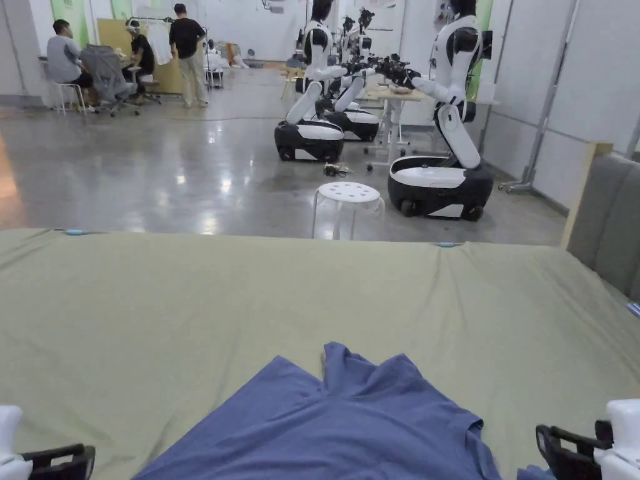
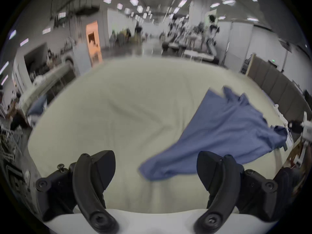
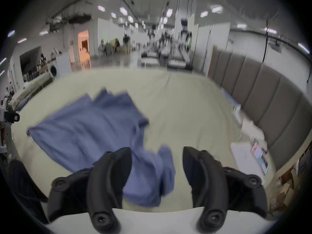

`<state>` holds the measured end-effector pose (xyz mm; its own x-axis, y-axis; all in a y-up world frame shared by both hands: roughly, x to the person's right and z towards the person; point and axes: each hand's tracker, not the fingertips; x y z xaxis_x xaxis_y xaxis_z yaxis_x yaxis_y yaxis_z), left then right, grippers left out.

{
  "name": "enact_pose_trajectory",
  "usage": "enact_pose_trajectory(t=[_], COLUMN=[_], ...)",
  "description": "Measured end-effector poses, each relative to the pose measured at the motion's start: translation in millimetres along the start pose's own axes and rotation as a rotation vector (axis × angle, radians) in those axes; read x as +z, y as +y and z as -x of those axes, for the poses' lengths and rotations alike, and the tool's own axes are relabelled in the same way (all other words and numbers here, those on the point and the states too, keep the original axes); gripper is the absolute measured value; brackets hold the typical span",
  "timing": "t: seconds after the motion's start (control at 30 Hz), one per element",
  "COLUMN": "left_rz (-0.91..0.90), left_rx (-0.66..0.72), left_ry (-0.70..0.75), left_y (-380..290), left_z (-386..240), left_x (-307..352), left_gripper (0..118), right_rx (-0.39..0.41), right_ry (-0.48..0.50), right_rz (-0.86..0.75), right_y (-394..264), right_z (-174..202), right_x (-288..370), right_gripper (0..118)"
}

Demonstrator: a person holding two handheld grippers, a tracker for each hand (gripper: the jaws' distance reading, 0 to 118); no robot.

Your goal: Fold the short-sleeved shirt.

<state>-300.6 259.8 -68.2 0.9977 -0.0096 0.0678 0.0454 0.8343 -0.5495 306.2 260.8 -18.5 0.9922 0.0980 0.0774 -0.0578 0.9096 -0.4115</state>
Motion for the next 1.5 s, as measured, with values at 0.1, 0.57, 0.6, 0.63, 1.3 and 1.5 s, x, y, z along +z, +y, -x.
enact_pose_trajectory(t=[0.1,0.57,0.6,0.63,1.3,1.5], left_rz=[-0.219,-0.291,-0.259,-0.214,0.343,0.31], left_rx=[-0.017,-0.088,-0.107,-0.11,0.003,0.046], left_ry=[-0.047,-0.036,-0.008,0.019,-0.021,-0.056], left_y=[29,34,31,27,-89,-95], left_z=[-36,-84,-72,-57,38,37], left_x=[13,4,7,8,-104,-103], left_gripper=[99,5,5,5,102,23], right_rx=[-0.009,-0.034,-0.028,-0.022,-0.015,-0.015], right_ry=[0.036,0.063,0.07,0.075,0.161,0.121], right_rz=[-0.203,-0.26,-0.249,-0.241,-0.067,-0.024], right_y=[46,64,61,61,29,29], right_z=[38,123,125,128,181,158], right_x=[19,23,19,18,-48,-68], right_gripper=[86,0,0,0,0,0])
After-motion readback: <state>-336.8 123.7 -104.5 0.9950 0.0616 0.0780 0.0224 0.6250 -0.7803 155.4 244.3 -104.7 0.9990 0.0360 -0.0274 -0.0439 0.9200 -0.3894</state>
